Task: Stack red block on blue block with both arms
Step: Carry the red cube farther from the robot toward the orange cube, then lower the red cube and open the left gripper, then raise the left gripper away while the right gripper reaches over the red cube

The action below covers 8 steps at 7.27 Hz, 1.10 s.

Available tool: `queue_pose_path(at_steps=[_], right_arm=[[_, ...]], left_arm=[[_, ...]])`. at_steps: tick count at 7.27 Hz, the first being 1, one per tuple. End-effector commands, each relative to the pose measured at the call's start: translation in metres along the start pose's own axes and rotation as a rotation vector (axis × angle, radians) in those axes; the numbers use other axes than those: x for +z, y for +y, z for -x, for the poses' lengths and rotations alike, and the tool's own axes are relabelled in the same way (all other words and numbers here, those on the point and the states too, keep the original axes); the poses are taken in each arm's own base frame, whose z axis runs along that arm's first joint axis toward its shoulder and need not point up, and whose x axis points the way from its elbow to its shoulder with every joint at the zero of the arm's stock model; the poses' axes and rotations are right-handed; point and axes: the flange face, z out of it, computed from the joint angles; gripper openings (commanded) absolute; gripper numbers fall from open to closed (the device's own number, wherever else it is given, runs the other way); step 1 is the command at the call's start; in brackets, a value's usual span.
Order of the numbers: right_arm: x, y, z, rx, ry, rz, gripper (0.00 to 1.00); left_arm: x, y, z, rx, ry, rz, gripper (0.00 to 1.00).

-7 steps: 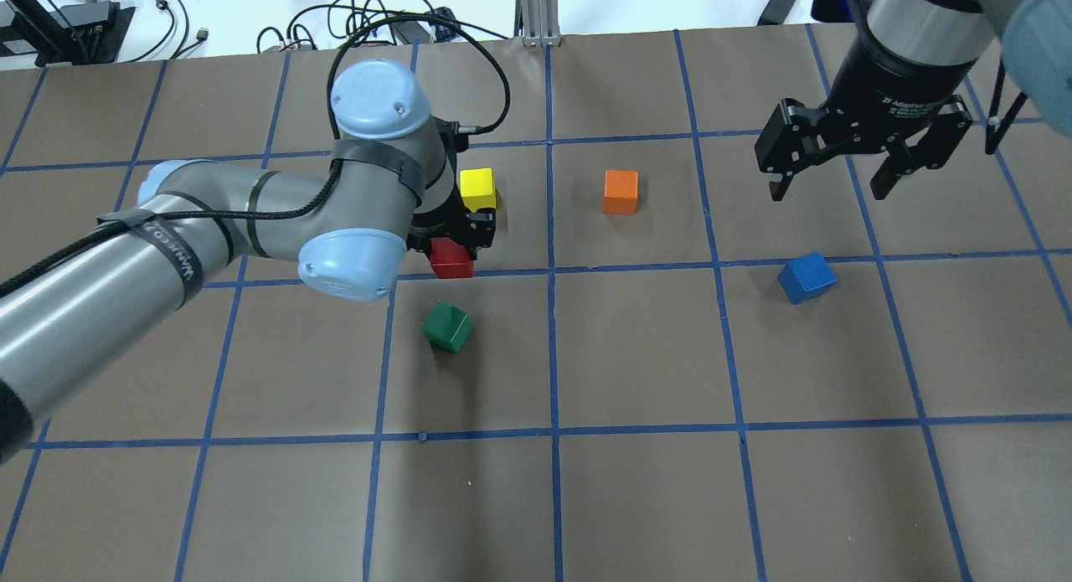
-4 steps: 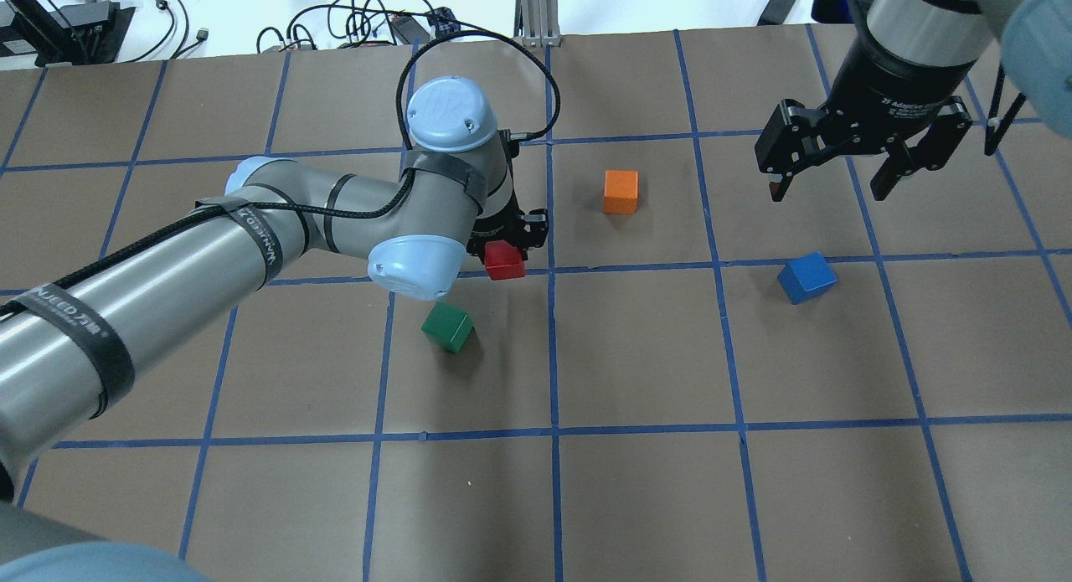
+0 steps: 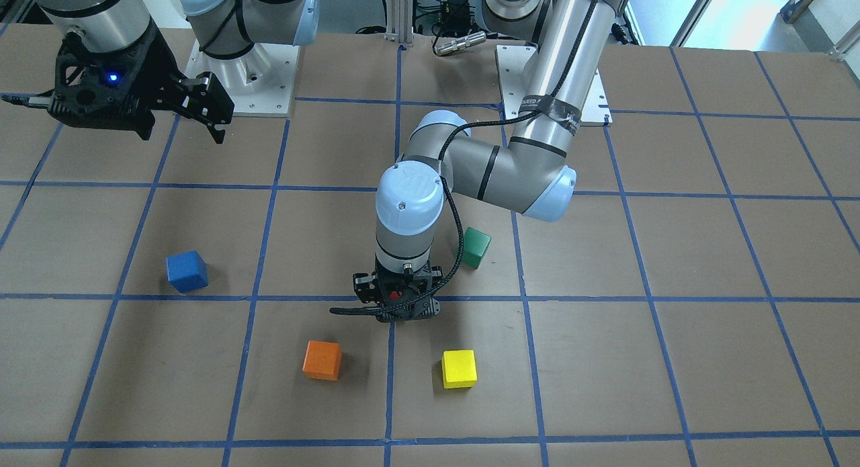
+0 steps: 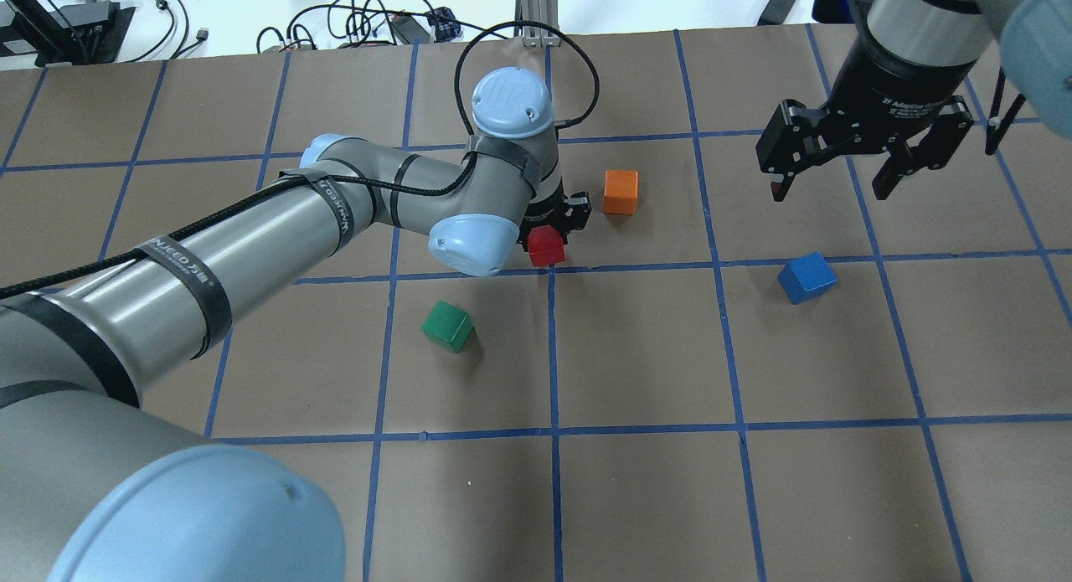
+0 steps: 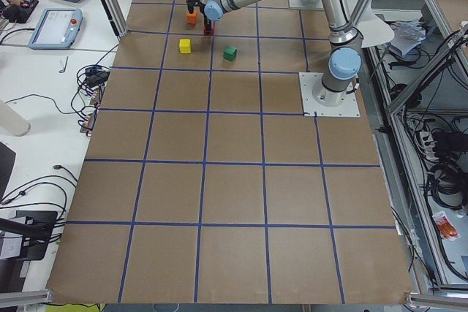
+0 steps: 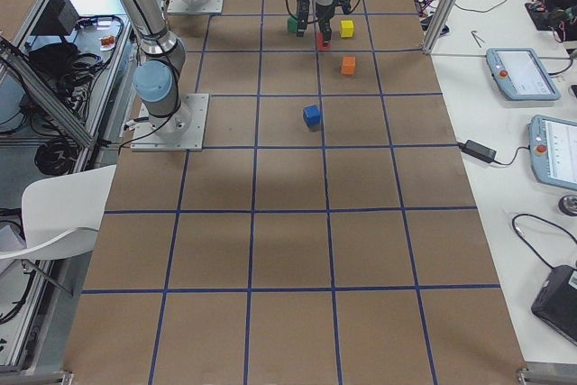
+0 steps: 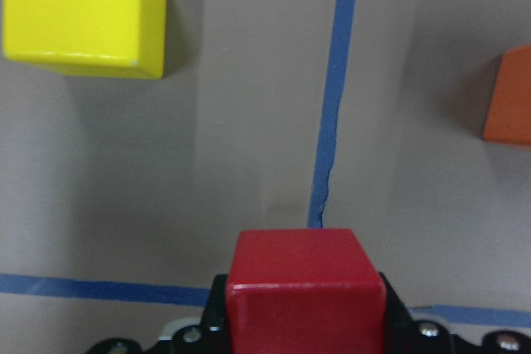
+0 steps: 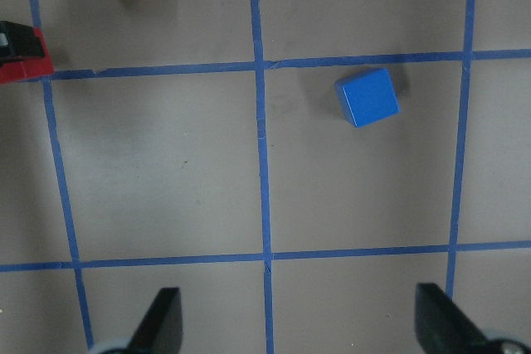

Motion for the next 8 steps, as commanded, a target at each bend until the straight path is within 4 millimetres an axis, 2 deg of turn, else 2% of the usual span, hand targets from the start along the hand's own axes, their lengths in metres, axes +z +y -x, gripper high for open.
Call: queue_pose_path(at_steps=[1,2,3,4,5,8], right_arm=[[0.001,-0.001,0.0,0.004,-0.003,0.004,1.0],[0.001,0.0,0.0,0.002,0.003,0.006,1.0],[0.0,0.0,0.0,0.002,-0.003,0.003,1.0],[0.001,0.0,0.001,0.002,-0.008,0.004,1.0],[-0.001,-0.001,0.002,0.002,-0.017,0.0,1.0],[0.011,-0.024,0.017,-0.023,-0.015,-0.046,1.0]], left_arm=[[0.003,0.0,-0.003,0.004,-0.007,0.001,1.0],[-0.011,-0.001,0.002,0.022,-0.006,0.0,1.0],[-0.032,-0.01,0.024,0.08,-0.022,0.016,1.0],[-0.072,-0.027,0.071,0.142,-0.031,0.038,1.0],[-0.109,-0.036,0.116,0.177,-0.033,0.054,1.0],[-0.204,-0.033,0.22,0.227,-0.029,0.063,1.0]])
